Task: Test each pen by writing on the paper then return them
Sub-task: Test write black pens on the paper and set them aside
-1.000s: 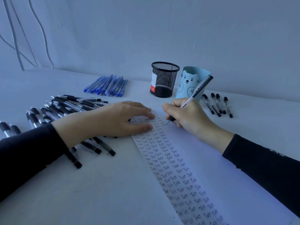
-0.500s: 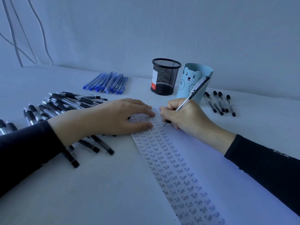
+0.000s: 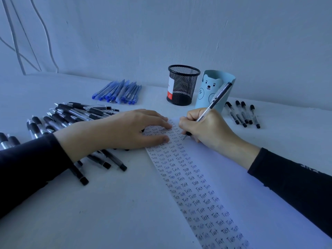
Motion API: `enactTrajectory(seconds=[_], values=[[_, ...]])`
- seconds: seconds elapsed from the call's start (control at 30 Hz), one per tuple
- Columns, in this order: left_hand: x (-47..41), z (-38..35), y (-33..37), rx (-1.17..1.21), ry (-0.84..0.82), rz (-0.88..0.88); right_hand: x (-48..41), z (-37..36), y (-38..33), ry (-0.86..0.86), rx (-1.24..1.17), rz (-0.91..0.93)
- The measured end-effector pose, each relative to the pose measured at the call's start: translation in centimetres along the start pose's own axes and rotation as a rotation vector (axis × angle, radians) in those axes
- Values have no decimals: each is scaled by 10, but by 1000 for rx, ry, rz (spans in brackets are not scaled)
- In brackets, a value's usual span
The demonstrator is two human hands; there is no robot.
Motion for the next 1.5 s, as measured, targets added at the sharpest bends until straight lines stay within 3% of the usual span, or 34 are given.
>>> enactTrajectory(seconds=[1.13, 1.5], values=[[-2, -1, -3, 6, 12, -9, -1, 3, 1, 32, 49, 23], [-1, -1, -3, 8, -1, -23, -2, 25, 2, 58, -180, -107]])
Point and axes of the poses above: each hand's wrist, its own x-axis away from the middle knuckle, its own z-axis out of the back of the hand, y = z × x, the point moved 10 cm from there along -x, towards the middle knuckle, and after that the axes turned 7 degrees about z, right-handed, at the moved point
